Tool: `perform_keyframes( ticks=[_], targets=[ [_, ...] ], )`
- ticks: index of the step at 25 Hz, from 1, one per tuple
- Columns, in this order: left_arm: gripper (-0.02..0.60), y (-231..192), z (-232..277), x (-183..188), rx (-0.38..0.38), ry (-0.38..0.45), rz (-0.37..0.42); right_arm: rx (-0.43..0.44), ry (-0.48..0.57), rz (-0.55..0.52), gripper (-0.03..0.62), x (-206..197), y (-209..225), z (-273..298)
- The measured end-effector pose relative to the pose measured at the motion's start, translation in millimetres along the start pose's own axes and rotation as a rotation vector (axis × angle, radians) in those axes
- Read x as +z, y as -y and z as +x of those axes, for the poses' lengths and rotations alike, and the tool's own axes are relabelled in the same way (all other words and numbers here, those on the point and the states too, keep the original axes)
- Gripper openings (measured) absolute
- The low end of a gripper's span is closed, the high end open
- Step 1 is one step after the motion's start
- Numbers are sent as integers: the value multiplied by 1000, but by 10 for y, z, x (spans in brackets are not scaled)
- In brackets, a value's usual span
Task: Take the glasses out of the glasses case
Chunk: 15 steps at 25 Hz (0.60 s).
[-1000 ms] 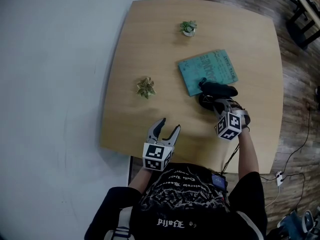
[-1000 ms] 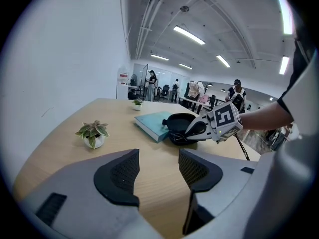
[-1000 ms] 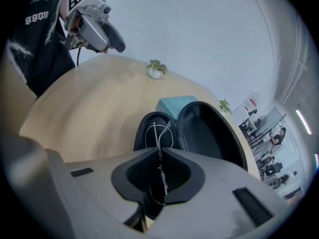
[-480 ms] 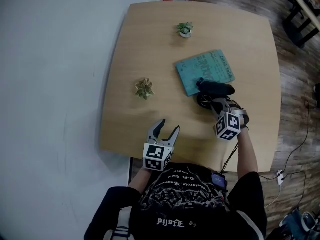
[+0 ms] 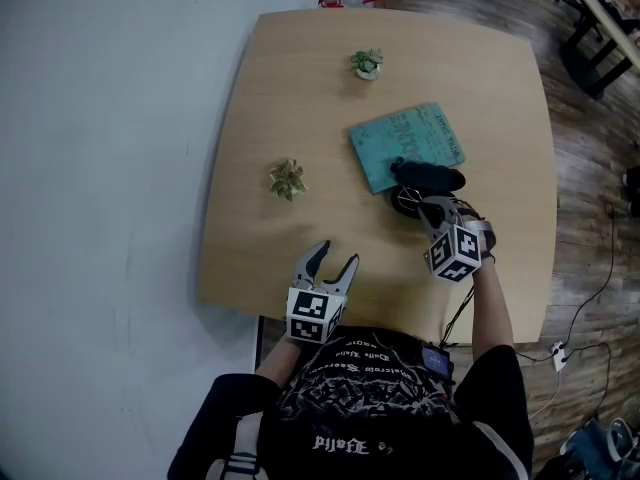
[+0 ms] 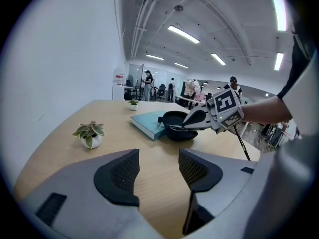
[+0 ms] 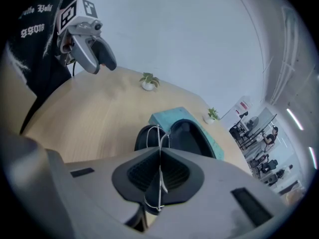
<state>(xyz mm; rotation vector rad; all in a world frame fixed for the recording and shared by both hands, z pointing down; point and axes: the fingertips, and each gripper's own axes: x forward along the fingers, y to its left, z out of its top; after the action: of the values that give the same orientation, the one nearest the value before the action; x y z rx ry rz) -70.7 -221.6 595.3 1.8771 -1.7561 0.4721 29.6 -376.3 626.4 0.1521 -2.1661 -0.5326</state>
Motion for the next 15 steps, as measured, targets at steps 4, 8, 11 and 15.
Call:
perform_keyframes(
  ticks=[4, 8, 11, 15],
  targets=[
    [253, 1, -13, 6, 1, 5, -2, -19, 19, 18, 14, 66, 37, -54],
    [253, 22, -33, 14, -6, 13, -1, -44, 39, 49, 14, 127, 60, -130],
    [253, 43, -54, 22, -12, 23, 0, -69, 56, 78, 14, 173, 83, -211],
    [253, 84, -86, 47, -22, 43, 2, -116, 84, 106, 14, 259, 126, -359]
  ],
)
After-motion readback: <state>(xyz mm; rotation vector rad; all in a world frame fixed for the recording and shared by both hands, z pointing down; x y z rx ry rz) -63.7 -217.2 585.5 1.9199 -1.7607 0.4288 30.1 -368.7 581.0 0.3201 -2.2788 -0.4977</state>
